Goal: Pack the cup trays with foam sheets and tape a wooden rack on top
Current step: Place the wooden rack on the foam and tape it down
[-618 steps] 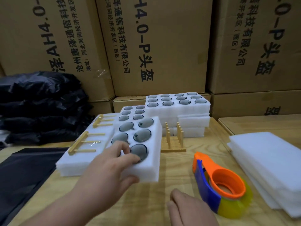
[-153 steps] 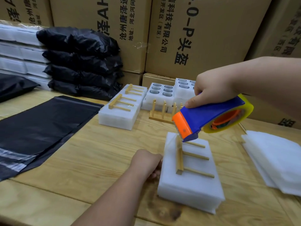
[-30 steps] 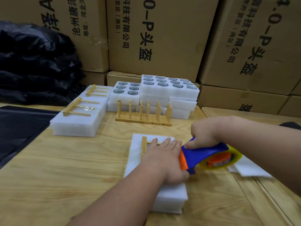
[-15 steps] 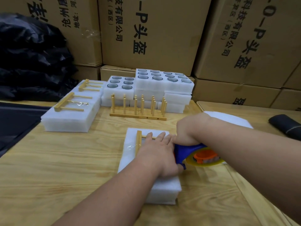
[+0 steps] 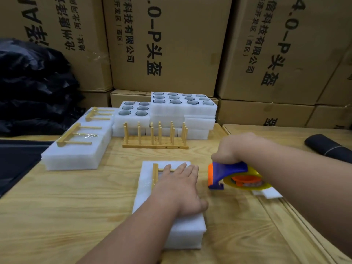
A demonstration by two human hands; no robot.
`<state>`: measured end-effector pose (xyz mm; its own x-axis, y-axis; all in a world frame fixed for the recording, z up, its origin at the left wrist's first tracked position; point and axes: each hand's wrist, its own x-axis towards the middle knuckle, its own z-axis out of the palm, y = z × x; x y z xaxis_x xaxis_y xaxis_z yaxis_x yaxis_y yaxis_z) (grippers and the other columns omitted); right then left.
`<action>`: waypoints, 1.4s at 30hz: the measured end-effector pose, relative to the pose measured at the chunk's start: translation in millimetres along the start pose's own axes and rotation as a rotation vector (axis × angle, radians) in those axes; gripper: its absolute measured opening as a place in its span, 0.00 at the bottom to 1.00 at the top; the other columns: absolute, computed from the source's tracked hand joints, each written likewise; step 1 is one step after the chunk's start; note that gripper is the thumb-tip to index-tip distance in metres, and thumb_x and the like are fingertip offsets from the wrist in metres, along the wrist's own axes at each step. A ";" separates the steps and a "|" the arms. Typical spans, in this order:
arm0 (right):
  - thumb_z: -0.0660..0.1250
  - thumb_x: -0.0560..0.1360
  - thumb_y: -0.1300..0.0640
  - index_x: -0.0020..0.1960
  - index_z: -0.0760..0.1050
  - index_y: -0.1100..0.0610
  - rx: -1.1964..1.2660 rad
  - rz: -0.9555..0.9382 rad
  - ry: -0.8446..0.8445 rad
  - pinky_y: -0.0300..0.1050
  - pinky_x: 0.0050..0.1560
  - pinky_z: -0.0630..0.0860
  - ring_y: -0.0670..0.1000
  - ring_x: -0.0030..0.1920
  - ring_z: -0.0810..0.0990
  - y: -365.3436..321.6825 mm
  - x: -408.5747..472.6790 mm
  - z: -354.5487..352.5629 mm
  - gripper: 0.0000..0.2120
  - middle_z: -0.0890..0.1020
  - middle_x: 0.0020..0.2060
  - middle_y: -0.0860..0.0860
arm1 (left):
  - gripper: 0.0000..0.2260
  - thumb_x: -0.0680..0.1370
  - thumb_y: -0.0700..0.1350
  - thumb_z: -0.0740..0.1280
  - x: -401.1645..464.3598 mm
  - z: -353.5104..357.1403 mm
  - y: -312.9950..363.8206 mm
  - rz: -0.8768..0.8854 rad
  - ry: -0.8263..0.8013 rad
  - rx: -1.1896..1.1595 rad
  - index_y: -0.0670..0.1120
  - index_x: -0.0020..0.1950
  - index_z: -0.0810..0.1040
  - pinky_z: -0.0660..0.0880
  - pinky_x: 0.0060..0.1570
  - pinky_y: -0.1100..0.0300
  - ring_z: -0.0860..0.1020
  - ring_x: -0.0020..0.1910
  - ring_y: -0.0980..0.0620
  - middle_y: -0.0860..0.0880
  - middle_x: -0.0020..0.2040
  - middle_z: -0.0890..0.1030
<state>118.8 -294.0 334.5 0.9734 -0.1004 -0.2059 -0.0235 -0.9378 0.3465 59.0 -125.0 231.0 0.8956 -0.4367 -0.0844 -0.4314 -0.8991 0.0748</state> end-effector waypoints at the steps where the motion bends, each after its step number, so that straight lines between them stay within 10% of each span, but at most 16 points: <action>1: 0.57 0.74 0.37 0.40 0.72 0.52 0.063 0.022 0.048 0.47 0.38 0.65 0.49 0.37 0.73 5.8 -0.2 -1.4 0.19 0.77 0.39 0.48 | 0.45 0.76 0.68 0.56 0.2 0.1 0.0 0.000 -0.002 0.004 0.49 0.84 0.39 0.39 0.79 0.42 0.40 0.83 0.53 0.53 0.85 0.43; 15: 0.61 0.79 0.41 0.43 0.70 0.53 0.521 0.107 0.465 0.46 0.40 0.69 0.56 0.46 0.79 -38.8 -15.3 102.5 0.16 0.82 0.46 0.53 | 0.32 0.82 0.57 0.48 0.4 -4.5 -0.8 0.019 -0.019 0.001 0.50 0.84 0.43 0.41 0.80 0.43 0.42 0.83 0.55 0.54 0.85 0.44; 20: 0.62 0.76 0.53 0.52 0.81 0.51 1.419 -0.083 0.975 0.29 0.54 0.71 0.39 0.55 0.79 -53.4 -54.6 112.6 0.10 0.83 0.49 0.40 | 0.30 0.83 0.55 0.46 -0.3 -4.4 -1.1 0.022 -0.012 -0.001 0.50 0.84 0.43 0.41 0.80 0.43 0.42 0.83 0.55 0.54 0.85 0.45; 24: 0.61 0.82 0.56 0.63 0.80 0.52 2.302 -0.185 0.398 0.37 0.62 0.75 0.43 0.65 0.79 -78.2 -64.9 126.5 0.13 0.84 0.62 0.46 | 0.30 0.83 0.55 0.46 -0.2 -4.4 -0.8 0.020 -0.014 0.002 0.49 0.84 0.44 0.41 0.80 0.43 0.43 0.83 0.55 0.53 0.85 0.45; 30: 0.54 0.78 0.35 0.78 0.65 0.58 2.680 -0.266 -0.237 0.51 0.76 0.63 0.52 0.75 0.70 -89.6 -60.3 119.6 0.37 0.74 0.73 0.54 | 0.30 0.83 0.55 0.46 -0.3 -4.1 -0.2 0.019 -0.012 -0.020 0.50 0.84 0.44 0.41 0.80 0.43 0.43 0.83 0.54 0.54 0.85 0.45; 42: 0.46 0.81 0.36 0.80 0.63 0.53 2.586 -0.429 -0.215 0.56 0.81 0.54 0.54 0.77 0.67 -111.9 -57.4 138.2 0.34 0.71 0.76 0.53 | 0.32 0.81 0.57 0.46 2.5 -1.1 0.1 0.004 -0.009 -0.007 0.50 0.84 0.45 0.41 0.79 0.42 0.43 0.83 0.54 0.54 0.85 0.46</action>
<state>34.1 -229.2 181.0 0.9775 0.2081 -0.0347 -0.1637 0.6445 -0.7469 61.3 -126.2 231.9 0.8929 -0.4404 -0.0935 -0.4339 -0.8972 0.0823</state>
